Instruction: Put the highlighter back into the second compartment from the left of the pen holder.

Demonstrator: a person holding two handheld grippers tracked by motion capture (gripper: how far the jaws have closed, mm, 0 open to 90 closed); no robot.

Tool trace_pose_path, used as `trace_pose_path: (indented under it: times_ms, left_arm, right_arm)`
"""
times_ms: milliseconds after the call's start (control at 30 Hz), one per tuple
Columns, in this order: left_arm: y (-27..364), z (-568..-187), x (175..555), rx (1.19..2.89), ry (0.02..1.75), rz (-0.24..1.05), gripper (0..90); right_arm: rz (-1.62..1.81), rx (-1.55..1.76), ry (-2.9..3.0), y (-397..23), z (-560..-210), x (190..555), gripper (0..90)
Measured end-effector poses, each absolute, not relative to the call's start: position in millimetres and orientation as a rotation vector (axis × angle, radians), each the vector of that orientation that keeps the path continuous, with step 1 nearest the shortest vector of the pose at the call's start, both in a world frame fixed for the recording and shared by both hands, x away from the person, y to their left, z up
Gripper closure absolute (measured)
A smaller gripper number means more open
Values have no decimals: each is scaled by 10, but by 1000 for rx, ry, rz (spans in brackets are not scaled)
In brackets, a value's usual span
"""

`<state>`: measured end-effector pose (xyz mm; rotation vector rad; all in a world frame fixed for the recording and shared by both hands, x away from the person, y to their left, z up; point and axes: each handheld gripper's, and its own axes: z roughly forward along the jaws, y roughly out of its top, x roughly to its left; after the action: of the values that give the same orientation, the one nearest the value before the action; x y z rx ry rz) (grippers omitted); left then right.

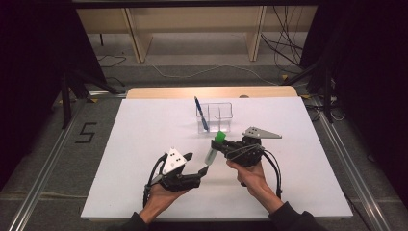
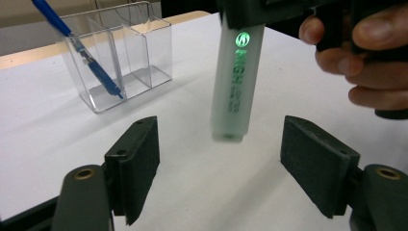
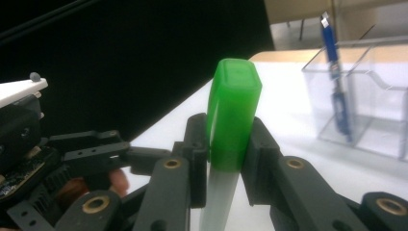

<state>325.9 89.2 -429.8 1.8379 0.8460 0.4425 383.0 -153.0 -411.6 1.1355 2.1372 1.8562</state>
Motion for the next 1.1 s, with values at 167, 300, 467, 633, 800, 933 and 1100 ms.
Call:
trace_pose_path:
  times_ms: [167, 300, 467, 633, 800, 933, 1100]
  left_arm:
    - [966, -4297, 3273, 1837, 862, 436, 276]
    - [1032, -4289, 3266, 1847, 867, 430, 265]
    - [1115, -4284, 3249, 1845, 875, 427, 257]
    - [1236, -4280, 3237, 1845, 892, 420, 249]
    - [1327, -4297, 3238, 1851, 915, 428, 238]
    - [1365, -4315, 3238, 1865, 935, 433, 229]
    - [1422, -4316, 3237, 1874, 967, 451, 221]
  right_arm:
    - [1834, 1137, 2114, -1599, -4081, 3864, 753]
    - [1815, 1121, 2100, -1633, -4061, 3884, 753]
    - [1782, 1108, 2071, -1691, -4012, 3930, 752]
    - [1725, 1096, 2029, -1772, -3943, 4038, 752]
    - [1683, 1113, 1997, -1820, -3903, 4174, 752]
    - [1665, 1125, 1979, -1831, -3880, 4283, 752]
    - [1656, 1128, 1958, -1799, -3821, 4411, 752]
